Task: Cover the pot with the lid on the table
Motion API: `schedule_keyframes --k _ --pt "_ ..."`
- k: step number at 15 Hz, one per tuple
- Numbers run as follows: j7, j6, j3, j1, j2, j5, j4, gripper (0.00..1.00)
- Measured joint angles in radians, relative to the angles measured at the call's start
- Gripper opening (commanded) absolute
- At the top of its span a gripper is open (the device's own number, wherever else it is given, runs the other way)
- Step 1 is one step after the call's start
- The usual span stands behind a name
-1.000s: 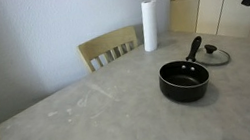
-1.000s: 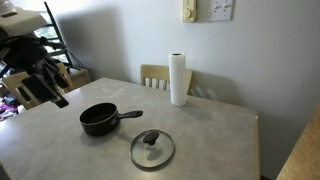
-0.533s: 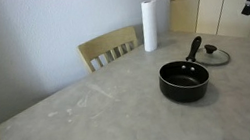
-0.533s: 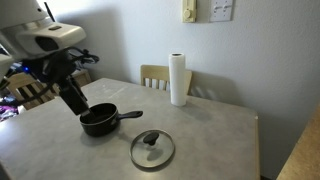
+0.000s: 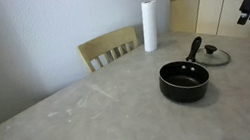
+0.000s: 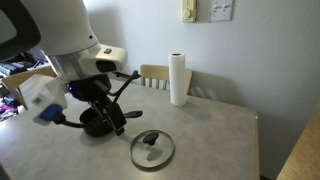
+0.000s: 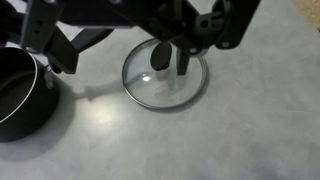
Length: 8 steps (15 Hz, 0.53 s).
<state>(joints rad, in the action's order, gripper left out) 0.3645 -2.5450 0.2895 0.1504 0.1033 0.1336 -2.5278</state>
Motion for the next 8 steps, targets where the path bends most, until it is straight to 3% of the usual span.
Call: schedule_keyframes --k 5,8 --pt "-0.009 -0.002 -0.007 0.000 0.006 -0.009 0.000 1.00" --pt "-0.110 -0.058 -0.019 0.002 -0.020 -0.073 -0.011 1.00"
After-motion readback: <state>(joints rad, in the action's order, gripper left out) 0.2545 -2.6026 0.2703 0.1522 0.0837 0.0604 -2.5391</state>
